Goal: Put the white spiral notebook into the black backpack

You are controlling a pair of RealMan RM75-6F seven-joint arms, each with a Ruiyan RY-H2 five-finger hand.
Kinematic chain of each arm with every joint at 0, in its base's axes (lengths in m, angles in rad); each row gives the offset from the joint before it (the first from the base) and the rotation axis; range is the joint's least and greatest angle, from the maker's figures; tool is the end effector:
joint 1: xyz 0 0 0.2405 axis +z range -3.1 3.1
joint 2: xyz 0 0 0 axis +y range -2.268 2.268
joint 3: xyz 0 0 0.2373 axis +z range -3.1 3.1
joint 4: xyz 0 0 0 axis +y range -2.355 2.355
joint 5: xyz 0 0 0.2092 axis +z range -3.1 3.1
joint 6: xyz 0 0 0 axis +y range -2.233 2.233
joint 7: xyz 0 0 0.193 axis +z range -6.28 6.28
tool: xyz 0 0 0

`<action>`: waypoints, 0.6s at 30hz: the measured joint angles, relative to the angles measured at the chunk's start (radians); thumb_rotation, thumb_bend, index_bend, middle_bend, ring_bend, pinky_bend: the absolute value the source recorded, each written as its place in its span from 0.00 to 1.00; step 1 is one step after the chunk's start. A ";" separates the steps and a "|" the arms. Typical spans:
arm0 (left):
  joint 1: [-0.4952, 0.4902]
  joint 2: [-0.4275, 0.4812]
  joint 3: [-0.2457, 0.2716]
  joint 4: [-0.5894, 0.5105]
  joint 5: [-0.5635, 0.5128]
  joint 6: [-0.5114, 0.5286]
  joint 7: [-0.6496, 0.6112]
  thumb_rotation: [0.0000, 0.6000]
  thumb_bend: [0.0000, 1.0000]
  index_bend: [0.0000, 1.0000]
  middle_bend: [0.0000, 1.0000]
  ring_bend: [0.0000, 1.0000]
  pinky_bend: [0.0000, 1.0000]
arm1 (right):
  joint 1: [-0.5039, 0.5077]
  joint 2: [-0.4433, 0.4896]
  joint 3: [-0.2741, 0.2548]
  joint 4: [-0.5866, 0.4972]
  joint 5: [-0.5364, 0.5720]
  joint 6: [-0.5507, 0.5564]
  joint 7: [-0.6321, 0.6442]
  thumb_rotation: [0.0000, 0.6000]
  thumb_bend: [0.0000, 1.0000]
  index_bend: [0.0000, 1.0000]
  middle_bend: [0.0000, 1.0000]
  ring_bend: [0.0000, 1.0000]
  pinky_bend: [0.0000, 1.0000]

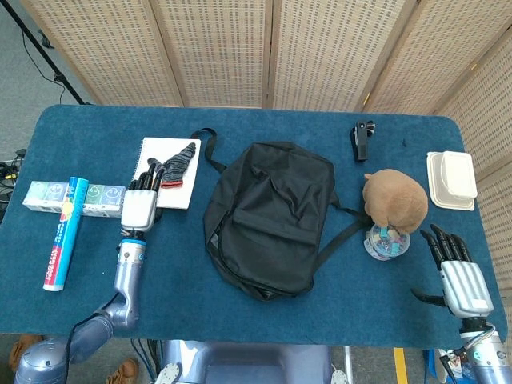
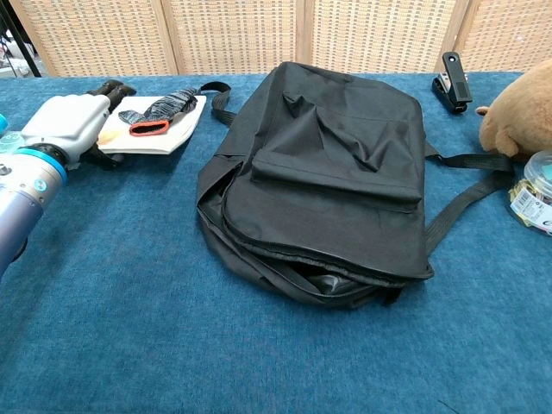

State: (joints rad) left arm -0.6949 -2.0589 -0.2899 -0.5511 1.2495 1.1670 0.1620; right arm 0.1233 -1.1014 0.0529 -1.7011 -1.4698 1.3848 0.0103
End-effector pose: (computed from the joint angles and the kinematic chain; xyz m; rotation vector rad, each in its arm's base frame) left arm -0.2060 0.4196 -0.0418 -1.4393 -0.7263 -0.8811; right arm -0.2794 -0.2376 0.1325 1.4185 -1.0302 0.9246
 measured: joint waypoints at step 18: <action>0.013 0.007 0.031 0.143 0.061 0.087 -0.145 1.00 0.45 0.60 0.47 0.47 0.51 | 0.002 -0.001 -0.006 -0.007 -0.004 -0.005 -0.009 1.00 0.00 0.00 0.00 0.00 0.00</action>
State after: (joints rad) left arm -0.6821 -2.0524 -0.2589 -0.4082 1.3105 1.2544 0.0165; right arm 0.1254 -1.1024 0.0470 -1.7084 -1.4741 1.3795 0.0012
